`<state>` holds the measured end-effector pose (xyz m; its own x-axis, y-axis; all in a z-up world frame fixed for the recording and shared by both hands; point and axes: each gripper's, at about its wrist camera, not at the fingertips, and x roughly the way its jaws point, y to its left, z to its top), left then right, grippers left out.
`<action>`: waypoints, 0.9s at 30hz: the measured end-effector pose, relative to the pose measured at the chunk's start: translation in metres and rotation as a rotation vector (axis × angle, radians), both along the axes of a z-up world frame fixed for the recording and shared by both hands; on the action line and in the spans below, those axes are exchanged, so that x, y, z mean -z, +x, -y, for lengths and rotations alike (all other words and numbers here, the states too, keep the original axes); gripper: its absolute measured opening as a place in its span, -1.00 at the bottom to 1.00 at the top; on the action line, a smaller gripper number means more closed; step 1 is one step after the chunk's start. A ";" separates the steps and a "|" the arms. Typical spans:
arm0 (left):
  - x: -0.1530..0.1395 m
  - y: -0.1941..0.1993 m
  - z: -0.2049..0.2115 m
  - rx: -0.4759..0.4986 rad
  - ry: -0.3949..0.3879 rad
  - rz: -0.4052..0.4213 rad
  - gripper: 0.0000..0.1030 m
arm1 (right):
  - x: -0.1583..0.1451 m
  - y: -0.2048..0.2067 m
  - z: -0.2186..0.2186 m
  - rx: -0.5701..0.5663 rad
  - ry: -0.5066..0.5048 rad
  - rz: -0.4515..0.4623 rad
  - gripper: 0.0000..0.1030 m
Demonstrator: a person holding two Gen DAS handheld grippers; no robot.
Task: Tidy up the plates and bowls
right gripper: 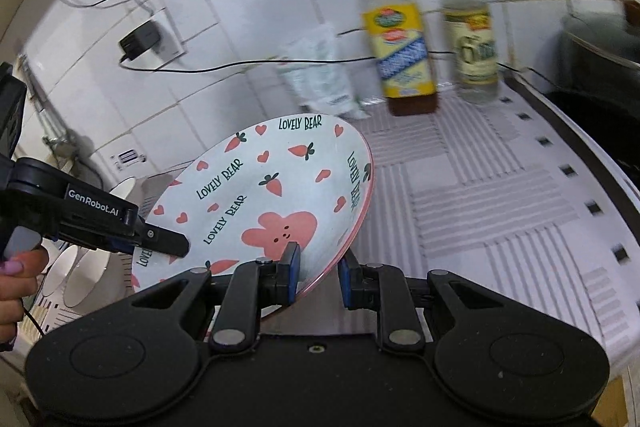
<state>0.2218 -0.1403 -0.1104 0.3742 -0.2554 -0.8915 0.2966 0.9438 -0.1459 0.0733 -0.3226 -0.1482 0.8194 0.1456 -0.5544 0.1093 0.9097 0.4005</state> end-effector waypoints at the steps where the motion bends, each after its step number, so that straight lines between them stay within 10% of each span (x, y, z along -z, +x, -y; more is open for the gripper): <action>1: -0.003 0.004 -0.006 -0.017 -0.002 0.004 -0.48 | -0.002 0.006 -0.002 -0.016 -0.005 0.004 -0.52; 27: 0.024 0.102 -0.071 -0.231 0.060 -0.089 -0.37 | 0.026 0.162 -0.032 -0.219 0.054 -0.066 -0.51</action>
<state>0.3239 -0.0691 -0.1342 0.3362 -0.1183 -0.9343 0.0609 0.9927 -0.1038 0.2349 -0.2906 -0.1742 0.7276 0.3463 -0.5922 -0.0605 0.8922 0.4475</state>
